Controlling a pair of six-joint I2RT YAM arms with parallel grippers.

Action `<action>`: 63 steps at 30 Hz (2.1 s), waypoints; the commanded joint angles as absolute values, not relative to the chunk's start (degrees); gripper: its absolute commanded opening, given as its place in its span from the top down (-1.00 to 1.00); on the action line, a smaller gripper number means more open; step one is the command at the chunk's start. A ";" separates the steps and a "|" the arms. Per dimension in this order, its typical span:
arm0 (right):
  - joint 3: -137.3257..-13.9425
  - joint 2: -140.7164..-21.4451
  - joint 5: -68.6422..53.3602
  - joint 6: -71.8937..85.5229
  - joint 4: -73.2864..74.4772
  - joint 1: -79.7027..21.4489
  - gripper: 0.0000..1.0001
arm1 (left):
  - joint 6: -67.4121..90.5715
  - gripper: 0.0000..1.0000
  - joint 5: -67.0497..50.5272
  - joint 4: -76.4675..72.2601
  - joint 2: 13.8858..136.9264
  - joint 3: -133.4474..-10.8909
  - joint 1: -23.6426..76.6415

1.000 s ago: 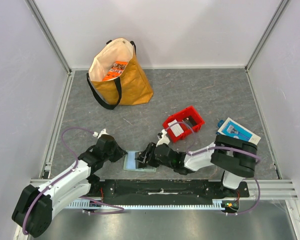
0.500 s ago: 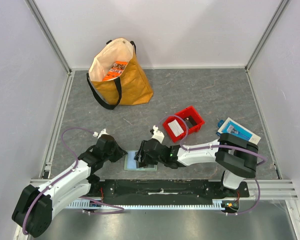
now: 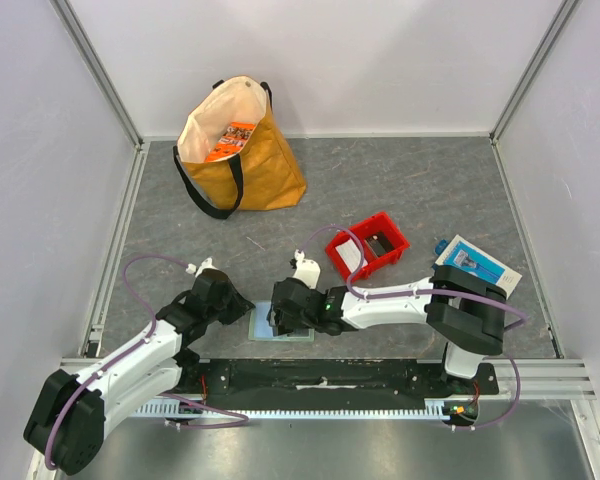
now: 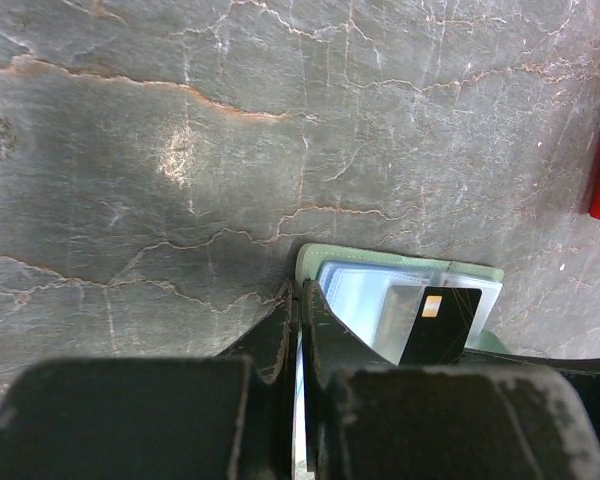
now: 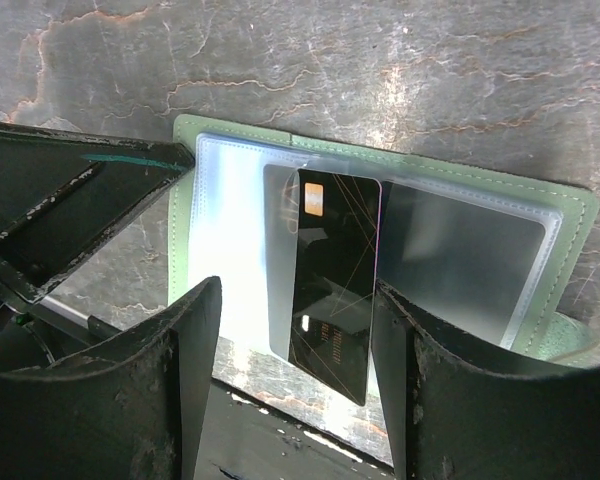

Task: Put the credit cards into the card holder
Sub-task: Insert the credit card into the card holder.

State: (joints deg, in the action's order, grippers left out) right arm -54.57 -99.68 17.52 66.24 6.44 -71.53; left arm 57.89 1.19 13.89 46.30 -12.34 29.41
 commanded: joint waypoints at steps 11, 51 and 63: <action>-58.27 -104.23 20.75 62.75 20.04 -72.86 -0.35 | 58.62 0.96 2.29 14.59 45.88 -11.87 29.62; -59.06 -106.52 8.80 63.89 6.78 -72.95 -0.23 | 59.76 0.96 0.70 13.62 44.12 -10.90 29.62; -56.87 -102.49 18.01 66.80 13.96 -70.76 -0.26 | 60.38 0.96 1.32 14.41 40.87 -10.11 29.62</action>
State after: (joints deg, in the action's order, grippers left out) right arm -58.87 -103.98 12.16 66.39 6.15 -71.68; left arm 58.26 2.26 14.41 41.91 -10.83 29.32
